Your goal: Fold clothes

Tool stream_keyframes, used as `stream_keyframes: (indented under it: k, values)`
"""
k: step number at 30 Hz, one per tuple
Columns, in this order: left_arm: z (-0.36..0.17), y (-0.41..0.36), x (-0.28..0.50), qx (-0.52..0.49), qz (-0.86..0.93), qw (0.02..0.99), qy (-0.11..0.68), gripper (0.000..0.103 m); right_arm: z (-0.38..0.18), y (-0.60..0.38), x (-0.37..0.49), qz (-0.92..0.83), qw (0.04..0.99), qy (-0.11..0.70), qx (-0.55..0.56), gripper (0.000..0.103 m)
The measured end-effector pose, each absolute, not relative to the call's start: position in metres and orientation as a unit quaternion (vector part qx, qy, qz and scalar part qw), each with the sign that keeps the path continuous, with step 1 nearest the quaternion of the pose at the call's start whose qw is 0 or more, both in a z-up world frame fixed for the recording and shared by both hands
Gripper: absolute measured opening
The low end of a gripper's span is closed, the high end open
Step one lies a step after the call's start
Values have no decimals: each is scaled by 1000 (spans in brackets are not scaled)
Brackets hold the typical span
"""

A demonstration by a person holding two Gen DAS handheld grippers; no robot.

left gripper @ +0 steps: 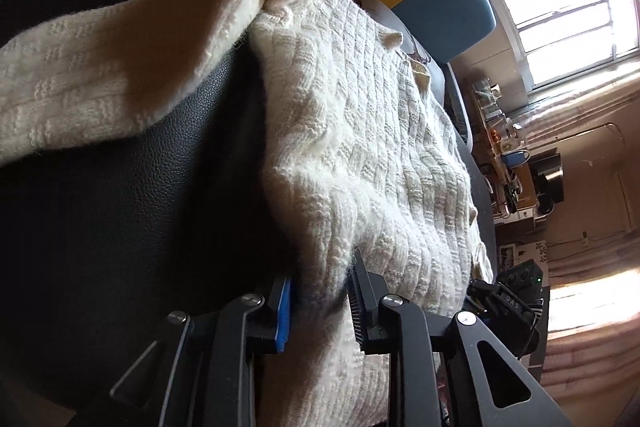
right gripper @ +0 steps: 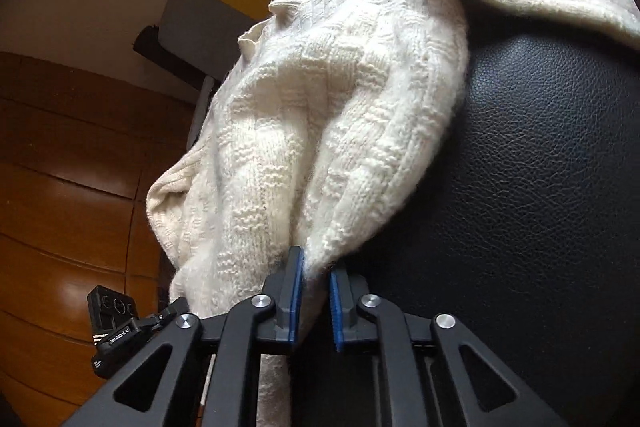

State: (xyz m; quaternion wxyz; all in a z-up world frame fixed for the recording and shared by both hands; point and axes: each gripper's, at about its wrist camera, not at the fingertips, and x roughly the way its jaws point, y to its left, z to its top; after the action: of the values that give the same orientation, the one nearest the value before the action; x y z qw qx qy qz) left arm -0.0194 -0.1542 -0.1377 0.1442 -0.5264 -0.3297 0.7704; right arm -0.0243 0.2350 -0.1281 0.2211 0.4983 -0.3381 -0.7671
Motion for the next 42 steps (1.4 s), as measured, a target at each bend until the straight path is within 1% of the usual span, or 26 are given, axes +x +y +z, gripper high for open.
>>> stream_keyframes:
  k: [3,6,8,9,10,11,12,13,14,16,17,18,19,20,23,24,25,26,27,28,31,34,36,38,40,42]
  values:
    - [-143,-160,-18,-531,763,143,-340,29,-102,240,-24,-800,225,-300,469,6]
    - [-140,-162,-17,-531,761,148,-342,29,-46,257,-11,-854,203,-214,429,3]
    - [-137,-163,-16,-531,760,152,-342,29,-9,269,-2,-884,180,-153,402,3]
    - [-135,-164,-16,-531,760,154,-342,30,1,276,0,-890,170,-131,402,3]
    - [-134,-164,-15,-531,760,156,-342,31,-4,283,-2,-883,161,-127,423,7]
    - [-132,-164,-15,-531,759,158,-342,33,-13,290,-3,-869,161,-141,445,7]
    - [-131,-165,-14,-531,759,160,-341,34,-30,297,-3,-845,178,-189,468,12]
    - [-131,-164,-13,-532,759,162,-338,34,-47,304,-3,-817,193,-236,489,23]
    - [-130,-161,-11,-533,759,167,-335,34,-65,309,-1,-791,202,-276,508,24]
    - [-126,-156,-5,-530,759,183,-331,45,-99,303,2,-757,204,-319,533,24]
    - [-124,-153,-1,-528,760,191,-328,61,-112,296,3,-746,206,-333,538,24]
    - [-121,-150,2,-526,762,196,-323,74,-124,289,2,-737,208,-345,543,24]
    - [-118,-147,5,-523,767,199,-314,77,-131,282,0,-734,209,-353,542,23]
    - [-116,-143,6,-523,772,199,-301,77,-133,278,-3,-737,209,-360,532,22]
    - [-114,-128,9,-529,789,188,-251,77,-135,261,-19,-744,213,-365,518,25]
    - [-116,-123,9,-532,794,180,-233,76,-136,255,-24,-746,214,-365,514,26]
    - [-116,-124,9,-530,795,181,-234,74,-135,250,-29,-749,216,-362,511,26]
    - [-115,-129,9,-524,792,187,-252,61,-134,247,-31,-755,220,-354,507,26]
    - [-114,-133,8,-517,789,194,-270,33,-132,244,-33,-760,223,-345,504,20]
    - [-113,-138,8,-511,785,200,-287,20,-130,241,-35,-765,226,-337,500,11]
    - [-109,-152,7,-490,772,220,-339,16,-121,235,-39,-779,240,-320,483,7]
    - [-106,-166,6,-468,757,238,-390,14,-68,252,-31,-794,291,-344,408,6]
    - [-103,-175,6,-452,745,250,-423,14,-31,266,-23,-810,310,-337,366,6]
    - [-105,-181,4,-461,755,227,-407,14,-10,280,-19,-836,284,-310,354,6]
    - [-109,-186,1,-477,771,194,-375,14,-6,291,-18,-861,229,-266,368,6]
    - [-115,-188,-1,-495,781,166,-344,14,-15,295,-16,-869,196,-234,389,10]
